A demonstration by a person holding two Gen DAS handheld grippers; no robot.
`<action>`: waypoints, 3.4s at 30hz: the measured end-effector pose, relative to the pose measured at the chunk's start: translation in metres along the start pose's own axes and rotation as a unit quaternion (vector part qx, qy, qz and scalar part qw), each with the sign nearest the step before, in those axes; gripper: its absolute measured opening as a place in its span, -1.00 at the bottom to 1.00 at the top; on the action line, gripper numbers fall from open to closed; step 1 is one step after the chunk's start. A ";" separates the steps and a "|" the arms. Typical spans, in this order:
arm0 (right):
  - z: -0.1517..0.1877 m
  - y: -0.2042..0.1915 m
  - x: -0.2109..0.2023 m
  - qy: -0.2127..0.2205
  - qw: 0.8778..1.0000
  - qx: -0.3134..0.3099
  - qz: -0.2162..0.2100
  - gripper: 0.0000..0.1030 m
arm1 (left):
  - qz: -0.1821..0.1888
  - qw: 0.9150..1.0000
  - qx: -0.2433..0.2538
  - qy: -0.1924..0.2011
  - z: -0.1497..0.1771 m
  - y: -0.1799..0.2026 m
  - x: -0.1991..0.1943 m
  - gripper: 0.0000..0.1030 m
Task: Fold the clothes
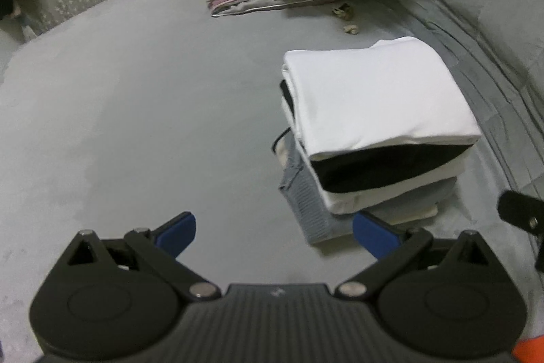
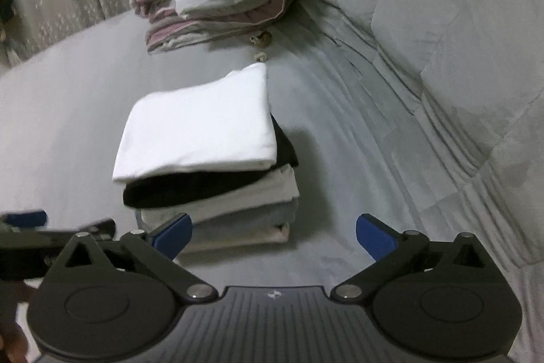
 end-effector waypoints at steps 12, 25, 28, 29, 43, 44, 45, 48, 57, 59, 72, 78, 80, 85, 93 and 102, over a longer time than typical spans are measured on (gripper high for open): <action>0.010 0.003 -0.046 -0.008 1.000 0.004 0.013 1.00 | -0.014 1.000 0.014 0.002 0.007 0.001 -0.045 1.00; 0.017 0.001 -0.088 0.006 1.000 0.002 0.022 1.00 | -0.013 0.999 0.028 0.009 0.016 0.000 -0.087 1.00; 0.017 -0.001 -0.093 0.009 1.000 -0.002 0.020 1.00 | -0.015 0.999 0.029 0.007 0.018 -0.001 -0.091 1.00; 0.017 -0.001 -0.093 0.010 1.000 -0.003 0.020 1.00 | -0.015 0.999 0.029 0.006 0.018 -0.002 -0.091 1.00; 0.014 -0.003 -0.110 0.019 1.000 -0.005 0.025 1.00 | -0.010 0.999 0.031 -0.004 0.024 -0.003 -0.103 1.00; 0.015 -0.003 -0.111 0.020 0.999 -0.007 0.025 1.00 | -0.010 0.999 0.030 -0.004 0.024 -0.003 -0.104 1.00; 0.015 -0.004 -0.112 0.020 0.999 -0.007 0.026 1.00 | -0.010 0.999 0.030 -0.004 0.025 -0.004 -0.105 1.00; 0.015 -0.006 -0.115 0.021 0.999 -0.009 0.026 1.00 | -0.011 0.999 0.030 -0.002 0.025 -0.004 -0.107 1.00; 0.016 -0.009 -0.120 0.022 0.999 -0.015 0.027 1.00 | -0.005 0.999 0.033 -0.003 0.025 -0.003 -0.111 1.00; 0.016 -0.009 -0.120 0.022 0.999 -0.014 0.028 1.00 | -0.001 0.999 0.031 -0.007 0.026 -0.002 -0.111 1.00; 0.017 -0.007 -0.122 0.018 0.999 -0.011 0.034 1.00 | 0.005 0.999 0.030 -0.012 0.030 -0.004 -0.115 1.00; 0.020 -0.012 -0.129 0.022 0.999 -0.011 0.029 1.00 | 0.009 1.000 0.026 -0.012 0.035 -0.011 -0.120 1.00; 0.023 -0.012 -0.133 0.027 0.999 -0.011 0.029 1.00 | 0.012 1.000 0.025 -0.006 0.039 -0.015 -0.125 1.00; 0.045 -0.014 -0.147 0.052 0.998 -0.006 0.025 1.00 | 0.011 0.999 0.031 0.019 0.063 -0.030 -0.141 1.00; 0.104 -0.034 -0.158 0.092 0.996 0.017 -0.003 1.00 | -0.010 0.996 0.055 0.069 0.127 -0.058 -0.162 1.00; 0.168 -0.053 -0.183 0.160 0.986 0.050 0.011 1.00 | 0.003 0.994 0.063 0.092 0.195 -0.070 -0.174 1.00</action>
Point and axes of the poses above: each gripper's, at about its wrist camera, not at the fingertips, and x roughly the way its jaws point, y to its right, z to its underside, the point moved 10 cm from there along x, roughly the way its jaws point, and after that the axes turned 3 degrees about -y, right-handed, at the moved point
